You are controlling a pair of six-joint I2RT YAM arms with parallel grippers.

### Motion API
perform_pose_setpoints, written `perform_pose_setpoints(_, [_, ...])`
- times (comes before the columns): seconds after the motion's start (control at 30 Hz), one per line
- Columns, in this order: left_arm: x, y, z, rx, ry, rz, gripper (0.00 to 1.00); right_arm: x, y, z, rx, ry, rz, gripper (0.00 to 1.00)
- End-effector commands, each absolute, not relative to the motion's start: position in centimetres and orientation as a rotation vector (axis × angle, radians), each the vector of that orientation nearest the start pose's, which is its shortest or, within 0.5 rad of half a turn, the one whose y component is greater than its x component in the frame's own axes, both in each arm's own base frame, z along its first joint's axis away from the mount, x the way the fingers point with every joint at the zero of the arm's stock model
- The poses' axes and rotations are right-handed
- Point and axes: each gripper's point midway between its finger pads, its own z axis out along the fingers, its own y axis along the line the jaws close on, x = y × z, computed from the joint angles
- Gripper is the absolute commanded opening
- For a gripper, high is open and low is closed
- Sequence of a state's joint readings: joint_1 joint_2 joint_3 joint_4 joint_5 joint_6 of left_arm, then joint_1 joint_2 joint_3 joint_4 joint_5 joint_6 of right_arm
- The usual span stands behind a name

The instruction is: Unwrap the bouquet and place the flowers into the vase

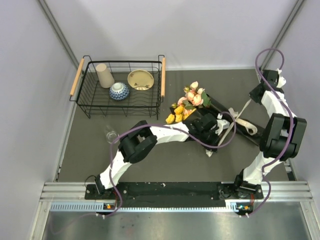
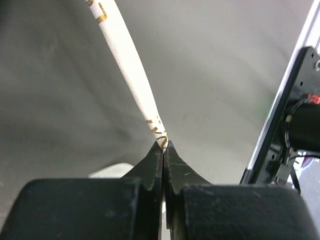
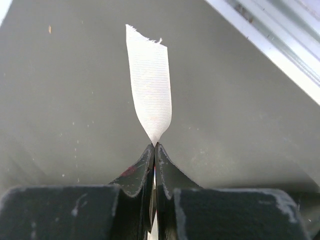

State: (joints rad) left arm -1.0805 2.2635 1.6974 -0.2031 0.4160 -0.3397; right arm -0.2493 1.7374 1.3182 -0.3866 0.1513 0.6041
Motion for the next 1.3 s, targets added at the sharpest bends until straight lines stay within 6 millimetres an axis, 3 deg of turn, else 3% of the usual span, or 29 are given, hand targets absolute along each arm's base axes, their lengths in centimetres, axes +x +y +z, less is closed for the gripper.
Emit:
perform_pose_setpoints(0.0, [18.1, -52.7, 8.8, 1.149, 2.243, -1.173, 0.00, 47.7, -14.1, 18.1, 0.992, 1.943, -0.079, 0.00])
perform_pose_setpoints(0.07, [17.5, -51.4, 7.6, 1.157, 2.280, -1.143, 0.00, 48.3, -14.7, 19.6, 0.990, 1.926, -0.101, 0.00])
perform_pose_setpoints(0.23, [17.0, -48.5, 8.2, 1.143, 2.293, -1.066, 0.00, 49.7, -15.9, 21.9, 0.978, 1.894, -0.130, 0.00])
perform_pose_setpoints(0.27, [16.5, -47.1, 7.0, 1.140, 2.324, -1.043, 0.00, 49.8, -15.9, 22.0, 0.977, 1.894, -0.133, 0.00])
perform_pose_setpoints(0.3, [16.5, -46.9, 8.5, 1.124, 2.284, -1.057, 0.00, 49.8, -16.1, 22.2, 0.975, 1.891, -0.141, 0.00])
perform_pose_setpoints(0.43, [15.4, -44.1, 8.8, 1.097, 2.286, -1.039, 0.00, 50.4, -16.4, 22.9, 0.975, 1.876, -0.141, 0.00])
perform_pose_setpoints(0.5, [14.8, -42.0, 8.5, 1.065, 2.307, -1.009, 0.00, 50.7, -16.7, 23.6, 0.976, 1.860, -0.140, 0.00])
perform_pose_setpoints(0.53, [14.3, -40.6, 7.4, 1.057, 2.339, -0.978, 0.00, 50.9, -16.7, 23.6, 0.974, 1.860, -0.139, 0.00])
perform_pose_setpoints(0.57, [14.3, -40.0, 8.2, 1.032, 2.320, -0.970, 0.00, 51.0, -16.8, 23.8, 0.975, 1.857, -0.141, 0.00])
perform_pose_setpoints(0.63, [14.1, -38.8, 8.0, 1.013, 2.325, -0.949, 0.00, 51.3, -17.1, 24.6, 0.972, 1.841, -0.140, 0.00])
perform_pose_setpoints(1.03, [11.4, -28.4, 5.4, 0.855, 2.488, -0.705, 0.00, 52.5, -17.4, 26.5, 0.963, 1.818, -0.130, 0.00])
perform_pose_setpoints(1.27, [10.6, -25.4, 5.5, 0.756, 2.526, -0.659, 0.00, 52.7, -17.9, 27.6, 0.953, 1.799, -0.158, 0.00])
